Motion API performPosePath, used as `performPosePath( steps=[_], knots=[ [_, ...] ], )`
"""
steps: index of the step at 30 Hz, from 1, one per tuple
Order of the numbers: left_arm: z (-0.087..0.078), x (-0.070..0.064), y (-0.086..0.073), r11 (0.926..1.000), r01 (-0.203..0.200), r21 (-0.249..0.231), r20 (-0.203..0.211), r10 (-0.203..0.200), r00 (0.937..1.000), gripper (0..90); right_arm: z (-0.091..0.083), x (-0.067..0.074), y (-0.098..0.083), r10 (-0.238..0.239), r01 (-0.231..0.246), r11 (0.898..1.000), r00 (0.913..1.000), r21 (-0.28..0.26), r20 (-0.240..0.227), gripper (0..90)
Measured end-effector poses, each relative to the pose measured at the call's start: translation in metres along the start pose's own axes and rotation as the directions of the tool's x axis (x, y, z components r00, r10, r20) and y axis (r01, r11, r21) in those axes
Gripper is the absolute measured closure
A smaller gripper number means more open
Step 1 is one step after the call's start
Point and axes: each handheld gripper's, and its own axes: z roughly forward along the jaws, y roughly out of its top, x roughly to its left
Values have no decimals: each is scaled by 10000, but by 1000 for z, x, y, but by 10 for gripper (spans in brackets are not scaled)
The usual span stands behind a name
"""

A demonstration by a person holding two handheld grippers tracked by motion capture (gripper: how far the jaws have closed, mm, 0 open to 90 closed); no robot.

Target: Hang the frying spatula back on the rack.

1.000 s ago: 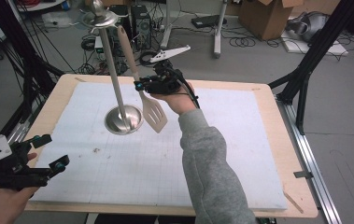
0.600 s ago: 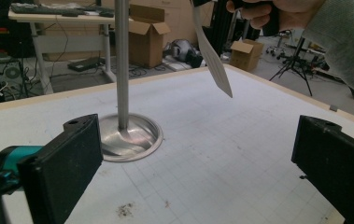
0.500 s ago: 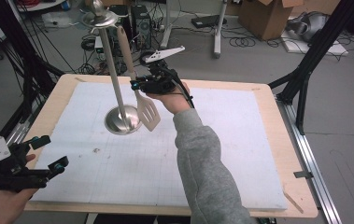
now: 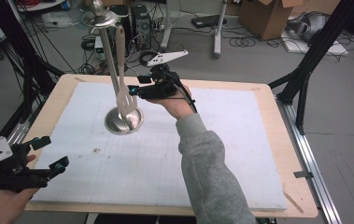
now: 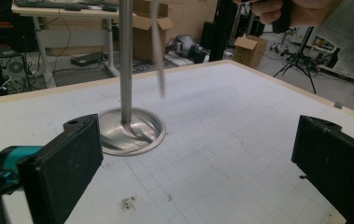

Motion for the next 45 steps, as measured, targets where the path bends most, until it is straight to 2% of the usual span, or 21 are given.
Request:
performPosePath(
  steps=[3,9,11,13,21,24,29,39,45],
  knots=[
    [0,0,1,10000,42,-18,-25,-42,10000,25,-8,4,-2,-51,52,9997,10000,-224,57,346],
    [-2,3,3,10000,20,-98,-104,-21,9999,25,-22,13,-10,-365,355,9988,9989,-323,-311,235],
    [-3,4,4,9998,72,-202,-128,-75,9999,25,-26,16,-13,-402,373,9981,9975,-500,-585,223],
    [-4,5,6,9996,72,-255,-137,-75,9999,25,-30,17,-18,-554,519,9970,9967,-581,-595,221],
    [-4,6,10,9990,34,-451,-63,-37,10000,25,-49,19,-39,-327,262,9975,9943,-654,-1010,150],
    [0,7,10,9991,50,-414,3,-50,10000,24,-61,20,-47,-525,445,9962,9926,-742,-1091,140],
    [7,8,11,9993,78,-373,119,-74,9999,25,-82,20,-58,-639,541,9938,9928,-967,-1015,119],
    [23,8,11,9998,15,-176,448,-7,9990,24,-117,14,-84,-231,139,9930,9967,-1169,-772,116],
    [31,8,12,9999,-3,-102,570,9,9984,24,-134,12,-103,-70,25,9934,9992,-1144,-390,115]
  ],
)
